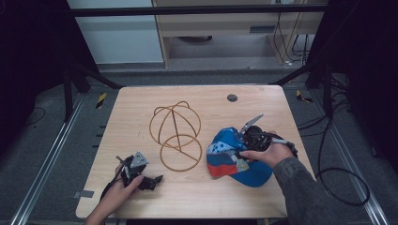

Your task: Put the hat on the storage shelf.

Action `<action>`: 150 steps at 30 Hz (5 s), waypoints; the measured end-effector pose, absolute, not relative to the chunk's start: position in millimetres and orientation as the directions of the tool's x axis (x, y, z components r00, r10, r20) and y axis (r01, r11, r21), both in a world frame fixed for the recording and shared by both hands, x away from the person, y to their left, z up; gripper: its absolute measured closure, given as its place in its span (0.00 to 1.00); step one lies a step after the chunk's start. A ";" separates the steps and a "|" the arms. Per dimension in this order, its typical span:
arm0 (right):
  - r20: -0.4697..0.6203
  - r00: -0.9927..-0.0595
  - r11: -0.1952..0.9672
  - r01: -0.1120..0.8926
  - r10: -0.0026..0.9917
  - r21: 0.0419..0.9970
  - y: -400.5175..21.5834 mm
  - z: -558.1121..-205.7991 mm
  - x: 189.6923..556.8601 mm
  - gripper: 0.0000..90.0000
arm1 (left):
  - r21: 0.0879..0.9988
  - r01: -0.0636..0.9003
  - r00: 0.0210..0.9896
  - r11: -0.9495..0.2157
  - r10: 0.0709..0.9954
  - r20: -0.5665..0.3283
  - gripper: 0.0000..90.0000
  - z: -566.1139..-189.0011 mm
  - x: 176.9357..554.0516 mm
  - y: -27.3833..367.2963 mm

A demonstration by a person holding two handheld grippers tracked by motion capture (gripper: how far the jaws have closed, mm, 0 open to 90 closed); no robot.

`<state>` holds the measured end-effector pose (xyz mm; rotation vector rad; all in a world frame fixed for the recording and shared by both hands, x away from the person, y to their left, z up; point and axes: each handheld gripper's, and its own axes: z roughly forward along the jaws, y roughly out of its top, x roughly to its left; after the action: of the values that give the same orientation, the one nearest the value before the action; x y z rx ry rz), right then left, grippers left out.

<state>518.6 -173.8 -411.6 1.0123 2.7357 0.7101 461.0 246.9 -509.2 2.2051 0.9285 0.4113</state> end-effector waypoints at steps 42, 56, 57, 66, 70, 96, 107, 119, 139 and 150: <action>0.019 -0.800 0.648 0.499 0.599 0.576 -189.7 -330.9 500.3 1.00 | 0.712 0.500 0.690 -0.493 0.724 0.017 0.00 -509.5 460.9 246.5; -0.010 -0.795 0.605 0.455 0.607 0.653 -203.4 -290.8 490.3 1.00 | 0.712 0.497 0.692 -0.496 0.721 0.020 0.00 -509.4 461.2 246.7; -0.014 -0.794 0.603 0.450 0.608 0.658 -204.5 -287.0 489.3 1.00 | 0.712 0.497 0.692 -0.497 0.722 0.021 0.00 -509.4 461.1 246.7; -0.062 -0.796 0.604 0.402 0.602 0.688 -203.6 -255.5 483.1 1.00 | 0.711 0.497 0.692 -0.497 0.722 0.021 0.00 -509.3 461.2 246.7; -0.084 -0.800 0.601 0.372 0.594 0.707 -198.9 -243.4 479.6 1.00 | 0.711 0.497 0.692 -0.497 0.721 0.020 0.00 -509.3 461.2 246.7; -0.180 -0.849 0.606 0.191 0.497 0.772 -133.8 -196.4 469.6 1.00 | 0.711 0.498 0.692 -0.497 0.722 0.020 0.00 -509.2 461.3 246.6; -0.191 -0.854 0.610 0.172 0.484 0.773 -120.5 -189.5 474.8 1.00 | 0.710 0.499 0.691 -0.496 0.722 0.019 0.00 -509.2 461.2 246.6; -0.213 -0.863 0.635 0.151 0.459 0.758 -89.3 -182.1 498.1 1.00 | 0.711 0.498 0.692 -0.497 0.721 0.019 0.00 -509.2 461.4 246.6; -0.182 -0.892 0.650 0.150 0.415 0.745 -28.7 -196.2 542.4 1.00 | 0.711 0.496 0.694 -0.498 0.720 0.020 0.00 -509.2 461.5 246.7; -0.169 -0.899 0.653 0.154 0.404 0.741 -13.7 -205.7 546.9 1.00 | 0.710 0.498 0.694 -0.498 0.720 0.019 0.00 -509.1 461.2 246.6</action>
<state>546.9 -13.7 -205.7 0.4451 2.5539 1.1017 461.2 246.6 -509.1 2.2036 0.9263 0.4110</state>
